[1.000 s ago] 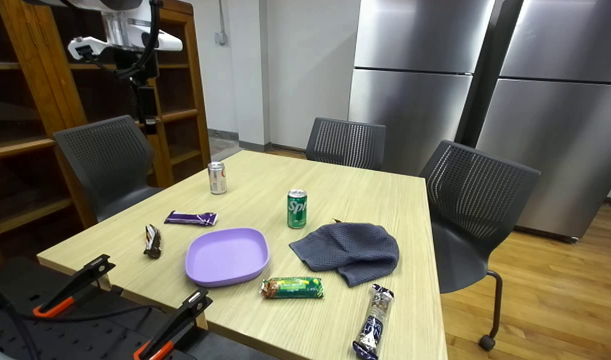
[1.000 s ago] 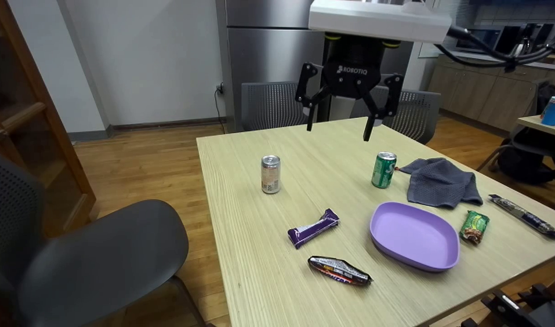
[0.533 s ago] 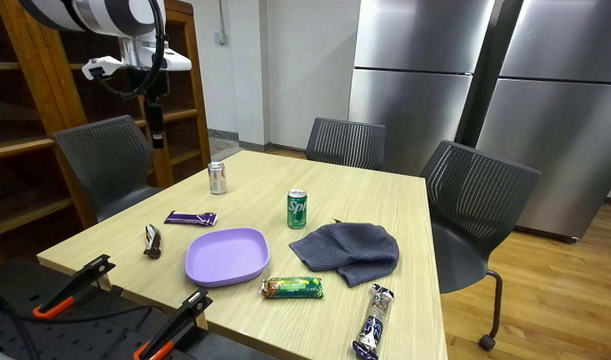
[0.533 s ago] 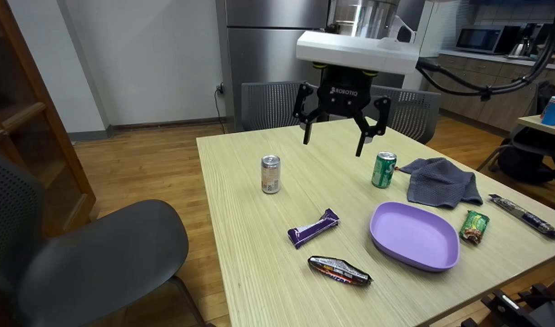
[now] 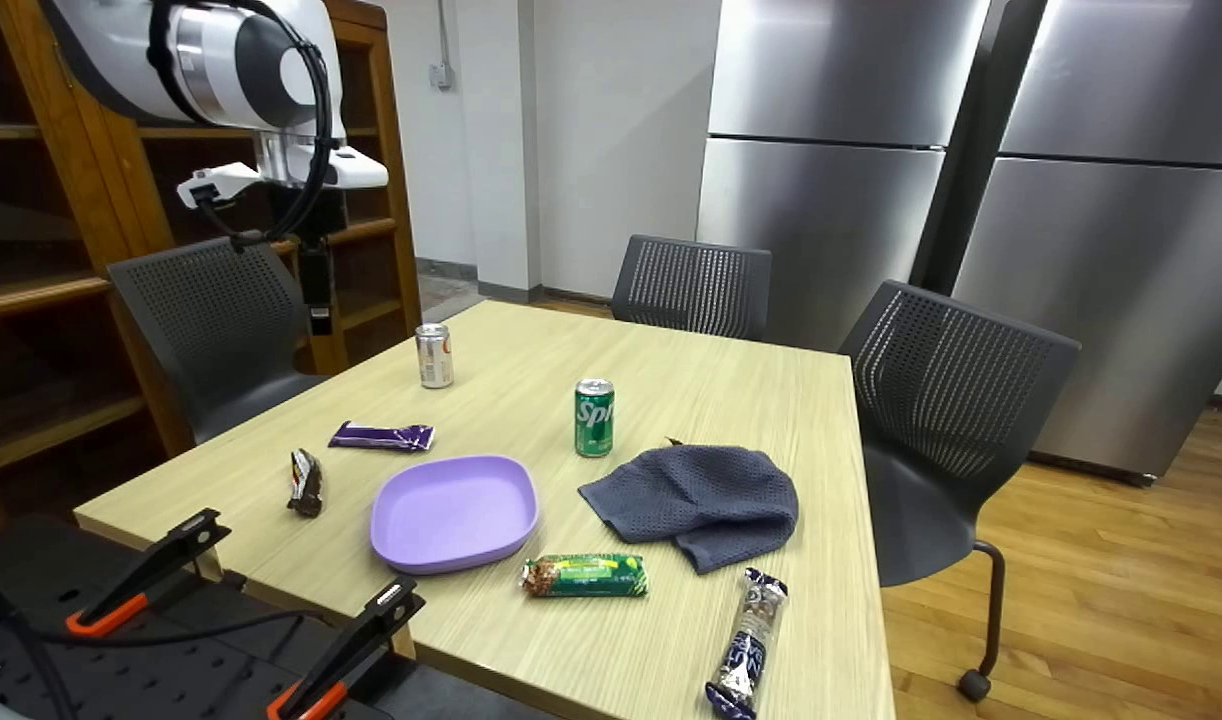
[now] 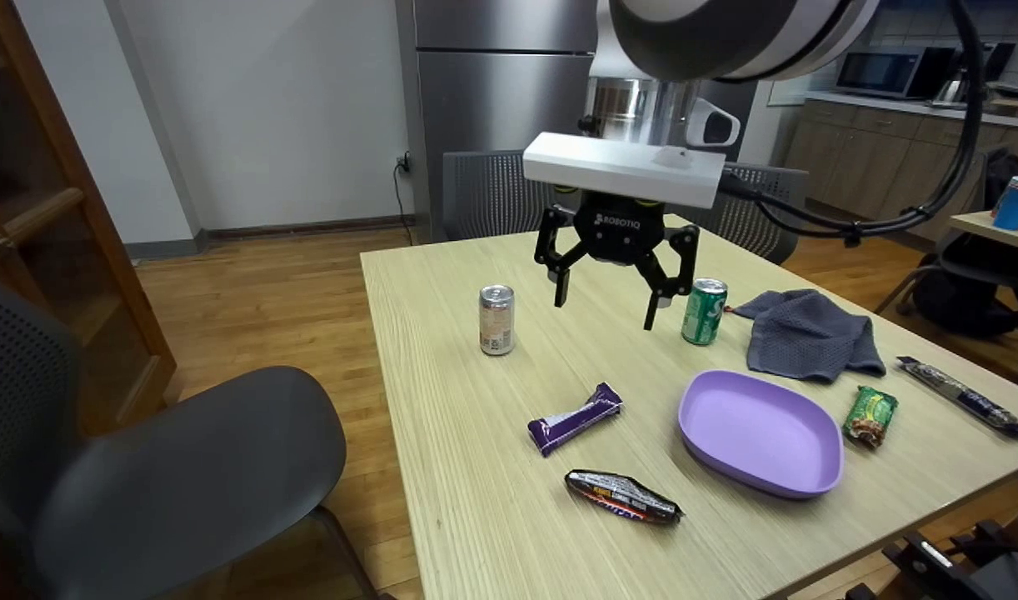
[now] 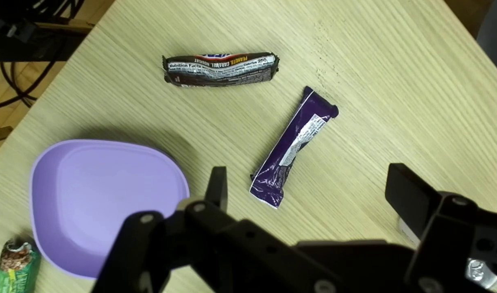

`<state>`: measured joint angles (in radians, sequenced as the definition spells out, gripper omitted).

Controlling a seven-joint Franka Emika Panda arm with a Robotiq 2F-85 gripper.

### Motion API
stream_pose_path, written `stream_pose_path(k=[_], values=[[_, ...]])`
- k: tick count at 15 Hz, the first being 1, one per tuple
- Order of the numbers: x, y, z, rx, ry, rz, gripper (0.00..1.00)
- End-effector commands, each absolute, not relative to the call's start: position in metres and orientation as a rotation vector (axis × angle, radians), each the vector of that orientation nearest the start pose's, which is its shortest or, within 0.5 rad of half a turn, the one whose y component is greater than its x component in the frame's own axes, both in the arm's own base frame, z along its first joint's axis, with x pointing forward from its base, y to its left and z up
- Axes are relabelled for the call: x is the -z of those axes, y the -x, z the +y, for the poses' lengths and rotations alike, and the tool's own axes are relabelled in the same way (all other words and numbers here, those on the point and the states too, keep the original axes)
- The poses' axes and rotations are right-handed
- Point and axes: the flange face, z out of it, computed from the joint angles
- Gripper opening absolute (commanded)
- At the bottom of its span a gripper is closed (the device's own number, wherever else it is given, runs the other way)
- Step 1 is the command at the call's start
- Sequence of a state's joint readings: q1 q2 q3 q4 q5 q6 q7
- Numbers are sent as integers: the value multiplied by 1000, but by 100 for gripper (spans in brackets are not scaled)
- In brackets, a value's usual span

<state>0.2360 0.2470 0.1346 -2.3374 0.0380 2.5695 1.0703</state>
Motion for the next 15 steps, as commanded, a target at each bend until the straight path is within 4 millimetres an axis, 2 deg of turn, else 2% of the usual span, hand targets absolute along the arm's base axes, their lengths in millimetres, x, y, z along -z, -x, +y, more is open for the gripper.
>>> stream_pose_path(k=[1, 6, 9, 10, 11, 15], values=[[-214, -490, 196, -38, 2899, 1206, 100], [-191, -496, 195, -26, 2891, 1325, 100], [-178, -499, 194, -80, 2884, 1372, 100], [-176, -501, 193, -88, 2886, 1382, 100], [-179, -493, 189, -79, 2895, 1335, 100], [-173, -496, 189, -87, 2895, 1344, 100]])
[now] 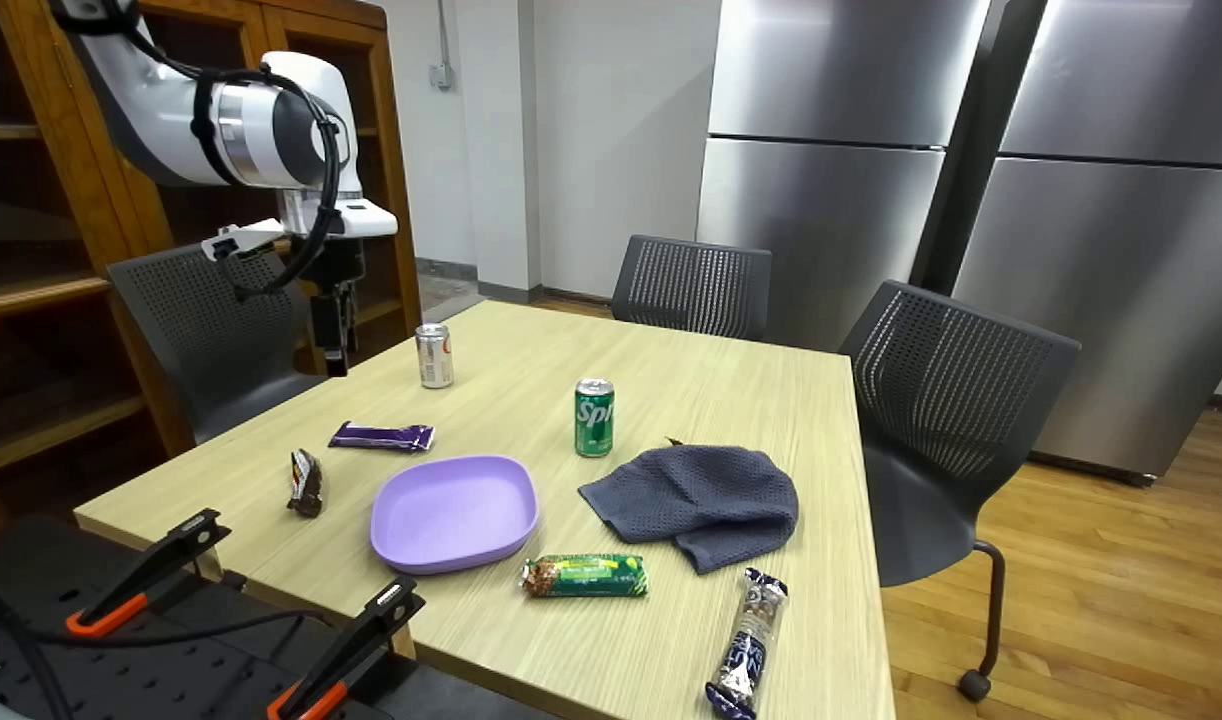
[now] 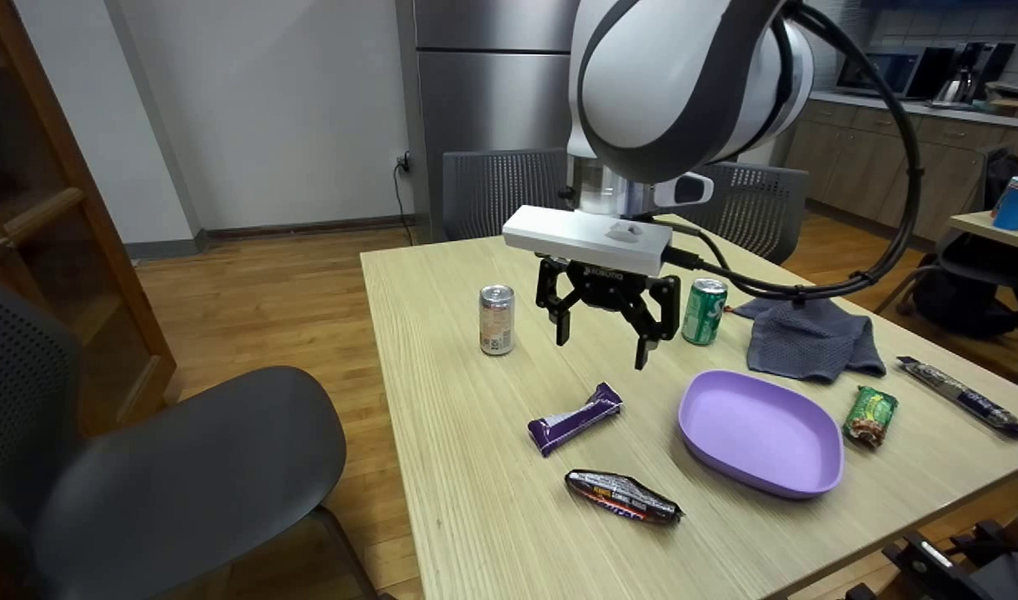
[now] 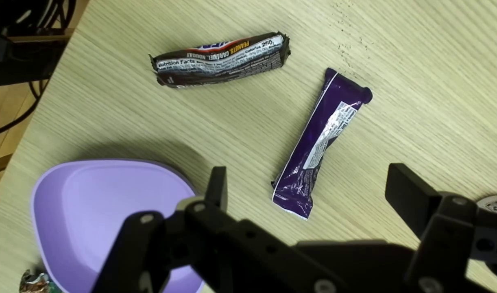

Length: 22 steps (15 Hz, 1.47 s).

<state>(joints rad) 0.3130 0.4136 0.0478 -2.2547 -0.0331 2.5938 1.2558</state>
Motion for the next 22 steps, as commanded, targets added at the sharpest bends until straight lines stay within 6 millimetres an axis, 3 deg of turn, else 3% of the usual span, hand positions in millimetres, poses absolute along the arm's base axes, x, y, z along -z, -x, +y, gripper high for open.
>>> stream_pose_path(k=[1, 14, 22], values=[[-173, -497, 189, -86, 2895, 1344, 100], [-163, -504, 186, -72, 2831, 1403, 100], [-131, -518, 181, -54, 2727, 1489, 100]])
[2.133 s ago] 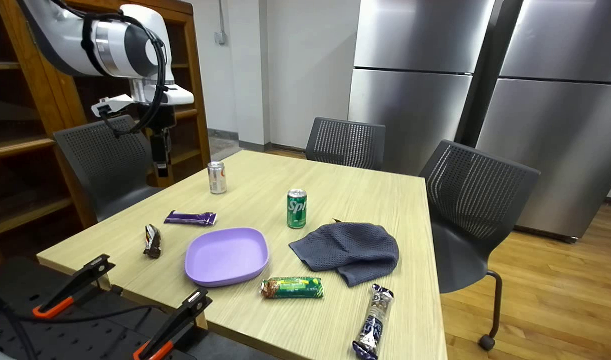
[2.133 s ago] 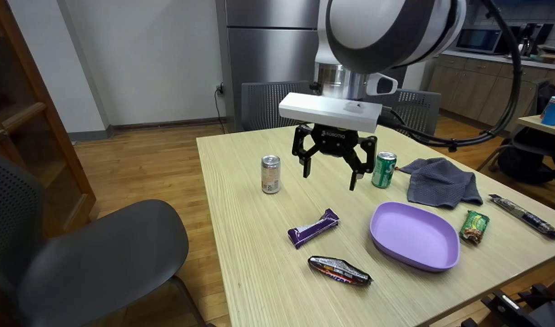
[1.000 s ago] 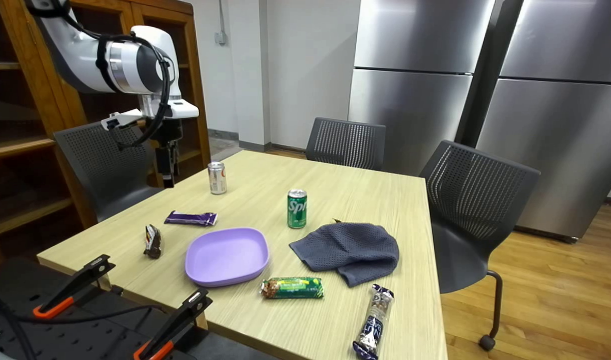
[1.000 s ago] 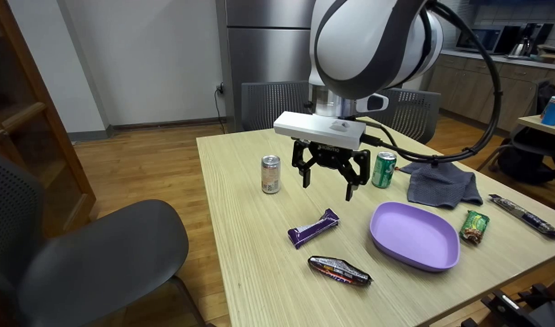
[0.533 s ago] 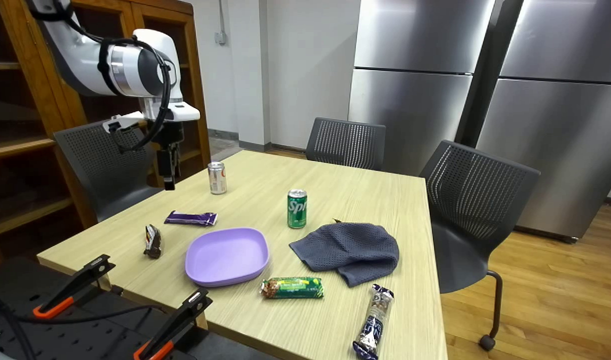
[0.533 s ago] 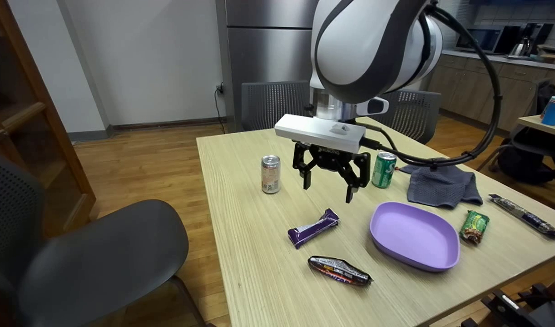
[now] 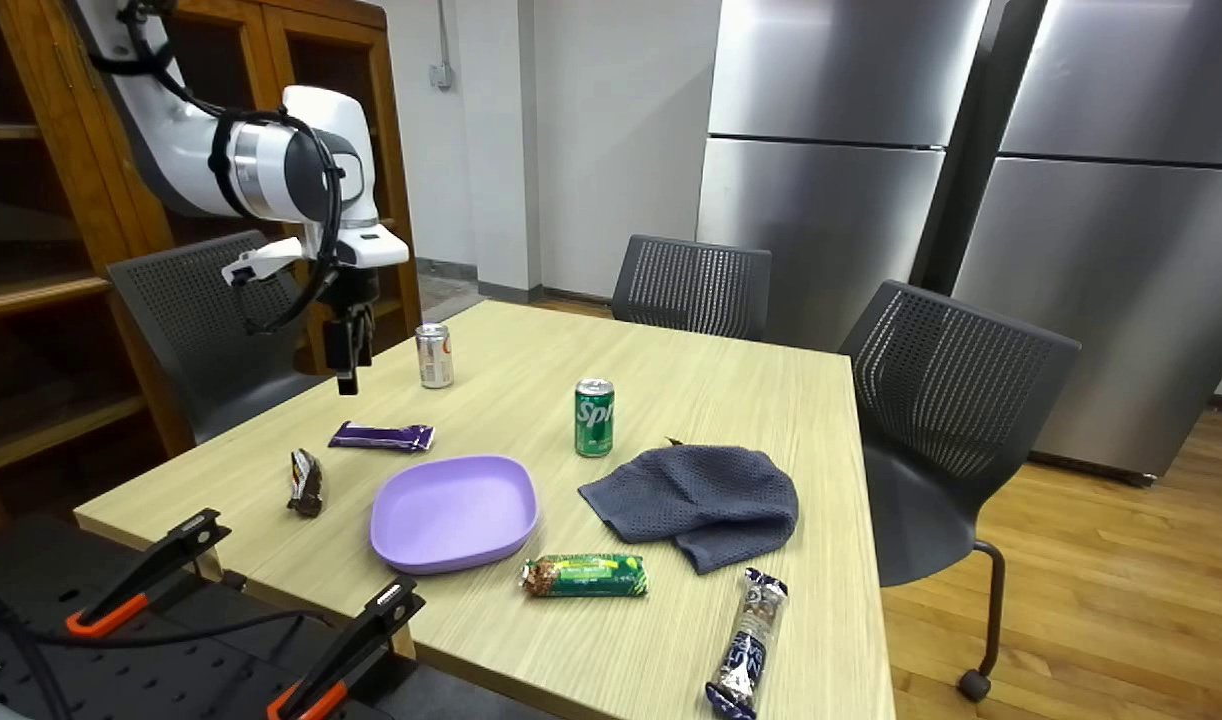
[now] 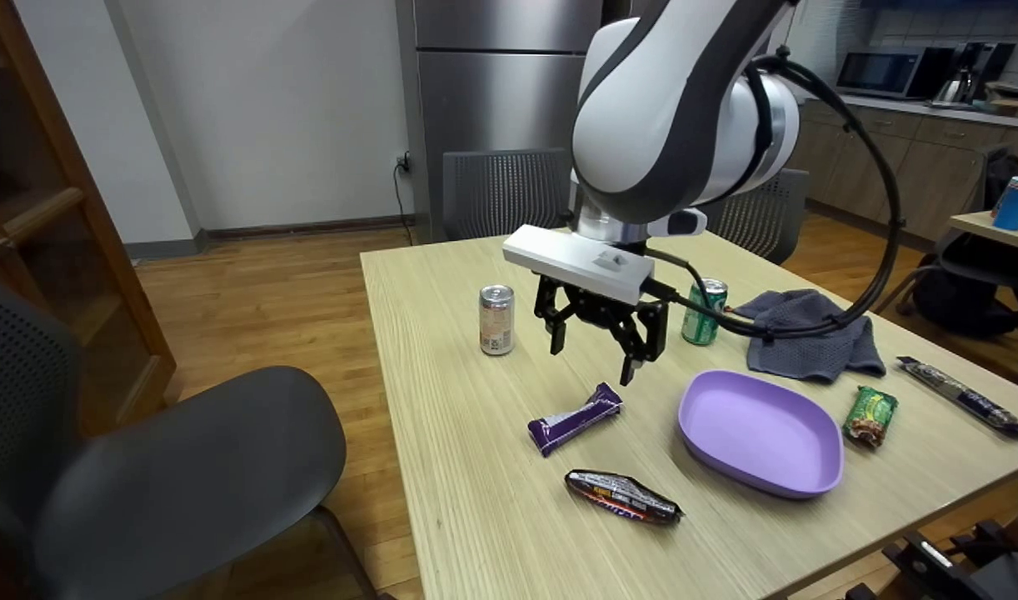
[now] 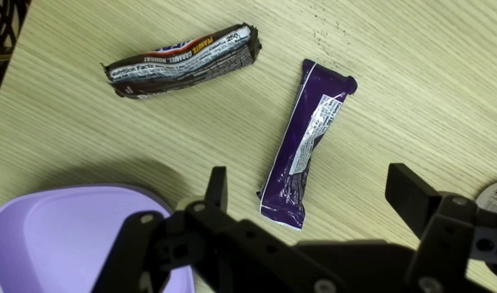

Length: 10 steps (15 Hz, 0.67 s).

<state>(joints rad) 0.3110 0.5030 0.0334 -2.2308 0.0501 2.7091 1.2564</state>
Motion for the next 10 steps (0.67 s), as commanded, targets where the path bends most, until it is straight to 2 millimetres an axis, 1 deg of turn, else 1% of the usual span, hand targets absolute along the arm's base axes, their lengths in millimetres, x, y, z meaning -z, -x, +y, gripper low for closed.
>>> stream_pose_path(k=[1, 4, 10], values=[[-126, -521, 180, -44, 2714, 1506, 100], [-111, -528, 178, -38, 2700, 1521, 100], [-83, -538, 178, -94, 2700, 1555, 100]])
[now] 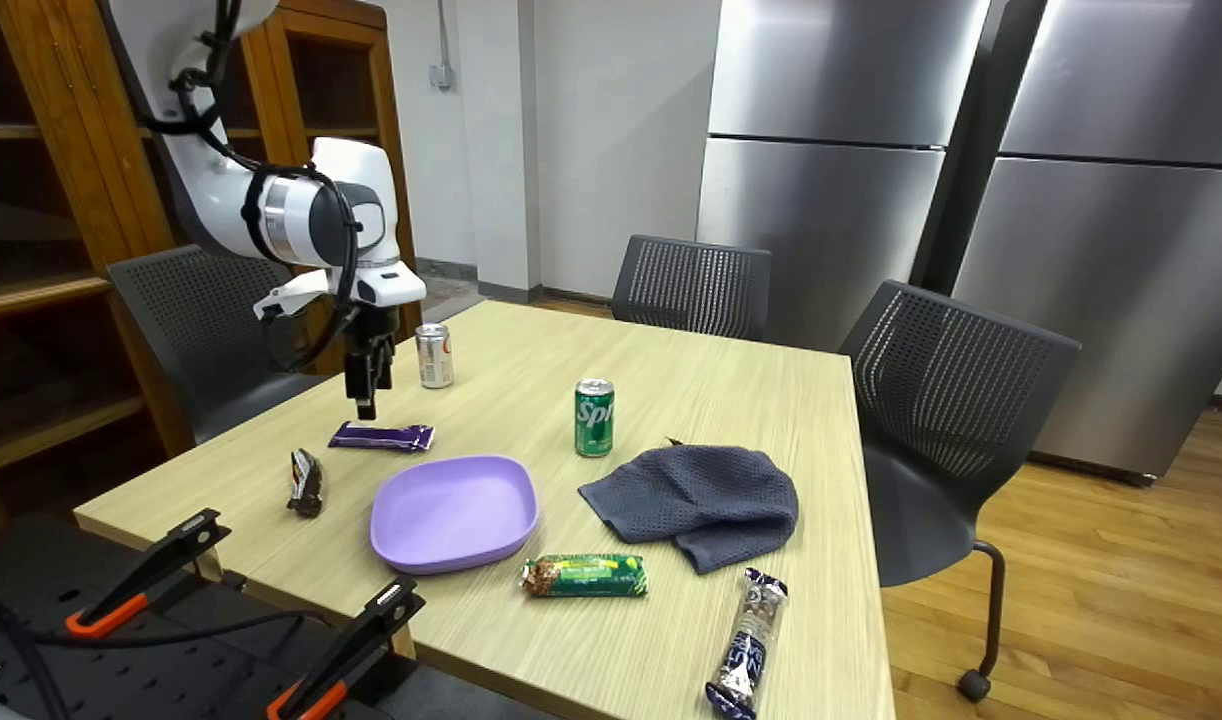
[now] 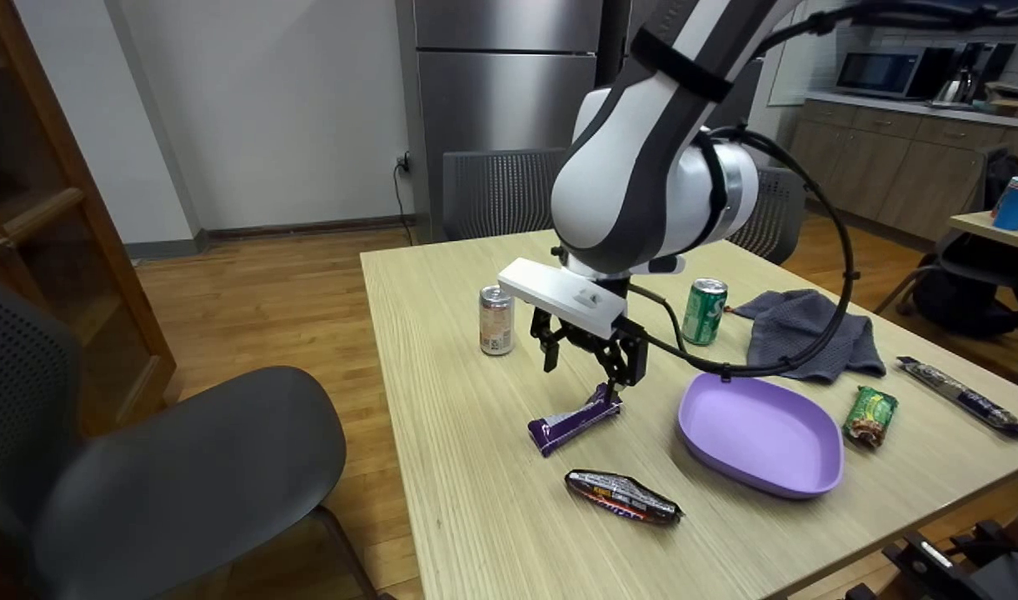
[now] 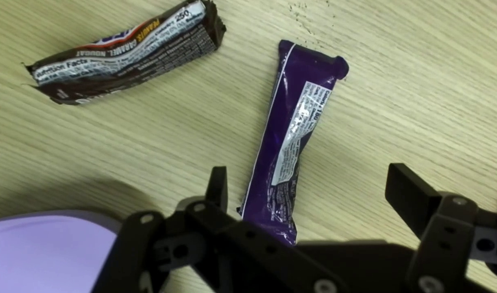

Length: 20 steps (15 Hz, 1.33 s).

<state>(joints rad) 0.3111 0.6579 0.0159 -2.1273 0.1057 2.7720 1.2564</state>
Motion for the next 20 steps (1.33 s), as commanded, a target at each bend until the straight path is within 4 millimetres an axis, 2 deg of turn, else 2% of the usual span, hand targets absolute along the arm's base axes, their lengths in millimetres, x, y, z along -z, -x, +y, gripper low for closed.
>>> stream_pose_path(k=[1, 9, 19, 20], values=[[-79, -539, 178, -108, 2703, 1561, 100], [-60, -540, 179, -175, 2732, 1577, 100], [-44, -544, 180, -172, 2738, 1575, 100], [-44, -544, 180, -169, 2736, 1576, 75]])
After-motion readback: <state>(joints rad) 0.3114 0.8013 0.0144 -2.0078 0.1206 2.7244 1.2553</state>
